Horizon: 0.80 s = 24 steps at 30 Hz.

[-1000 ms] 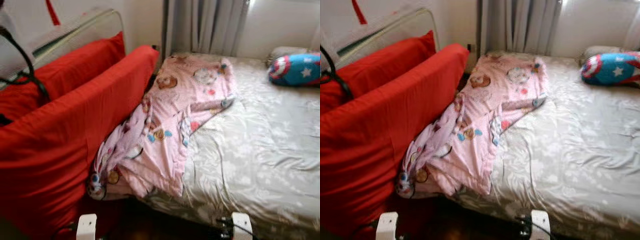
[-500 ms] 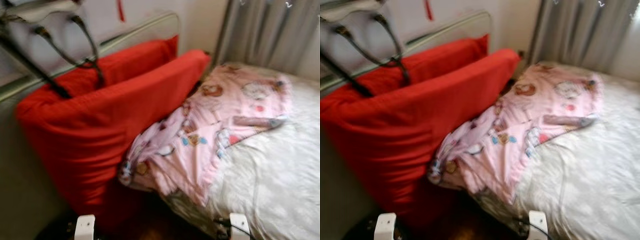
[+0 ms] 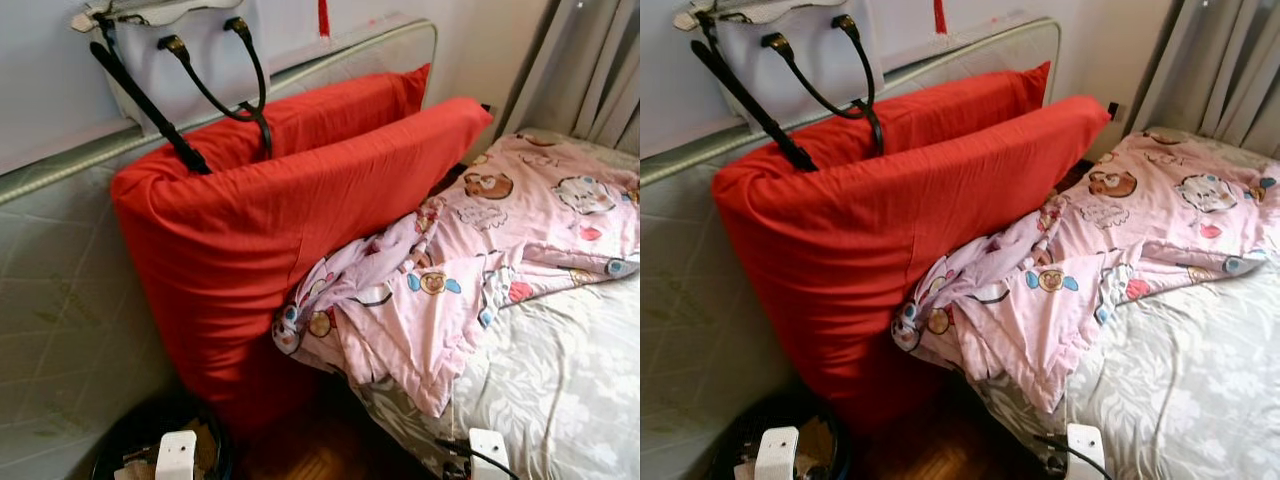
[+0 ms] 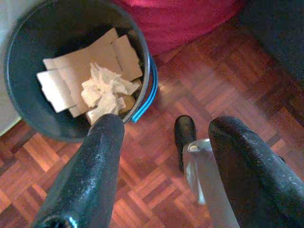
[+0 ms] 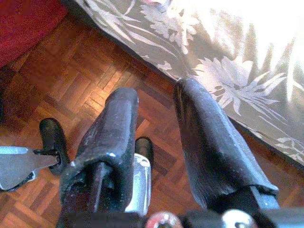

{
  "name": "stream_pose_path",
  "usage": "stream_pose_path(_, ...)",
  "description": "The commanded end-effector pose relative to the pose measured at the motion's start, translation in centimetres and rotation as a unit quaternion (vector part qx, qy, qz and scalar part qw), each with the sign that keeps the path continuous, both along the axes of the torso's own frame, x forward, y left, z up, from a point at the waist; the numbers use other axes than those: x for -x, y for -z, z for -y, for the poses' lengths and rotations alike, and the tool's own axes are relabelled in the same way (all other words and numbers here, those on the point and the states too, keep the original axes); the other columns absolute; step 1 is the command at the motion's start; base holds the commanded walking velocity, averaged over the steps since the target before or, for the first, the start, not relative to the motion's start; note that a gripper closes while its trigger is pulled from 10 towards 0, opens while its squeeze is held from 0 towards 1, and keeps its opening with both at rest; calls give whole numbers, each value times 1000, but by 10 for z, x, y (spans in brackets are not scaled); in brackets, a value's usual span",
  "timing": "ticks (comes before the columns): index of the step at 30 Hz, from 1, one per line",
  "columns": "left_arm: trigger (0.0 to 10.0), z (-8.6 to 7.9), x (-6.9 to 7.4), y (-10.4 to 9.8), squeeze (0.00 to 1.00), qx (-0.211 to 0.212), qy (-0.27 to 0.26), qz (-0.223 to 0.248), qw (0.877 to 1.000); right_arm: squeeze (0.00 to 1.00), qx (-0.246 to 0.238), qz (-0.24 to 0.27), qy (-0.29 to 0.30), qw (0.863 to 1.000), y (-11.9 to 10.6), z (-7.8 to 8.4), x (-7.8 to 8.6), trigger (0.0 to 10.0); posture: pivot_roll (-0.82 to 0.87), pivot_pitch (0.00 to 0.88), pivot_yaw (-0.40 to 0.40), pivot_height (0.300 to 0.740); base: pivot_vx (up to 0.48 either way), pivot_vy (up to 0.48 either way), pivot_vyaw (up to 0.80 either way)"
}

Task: Clean up the room

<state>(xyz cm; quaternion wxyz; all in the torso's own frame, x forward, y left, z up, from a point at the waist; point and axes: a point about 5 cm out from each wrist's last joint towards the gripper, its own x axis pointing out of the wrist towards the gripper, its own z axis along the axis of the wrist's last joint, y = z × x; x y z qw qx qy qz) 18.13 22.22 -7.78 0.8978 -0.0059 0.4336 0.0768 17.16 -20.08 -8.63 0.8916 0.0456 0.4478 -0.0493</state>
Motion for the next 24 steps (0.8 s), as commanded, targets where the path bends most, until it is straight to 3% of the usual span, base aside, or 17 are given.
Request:
stream_pose_path(1,10000,1,2,1,0,4,-4,-4,1000,0,4,-3,2,1000,1,2,2,10000,-129,0,0,740,0,0,0)
stream_pose_path(19,10000,9,1,3,0,16,-6,-3,1000,0,15,0,-7,1000,-2,9,0,10000,-134,0,-19,740,0,0,0)
stream_pose_path(24,10000,7,2,3,0,15,-5,-4,1000,0,13,-1,-10,1000,-1,8,1,10000,-137,0,-16,740,264,0,0)
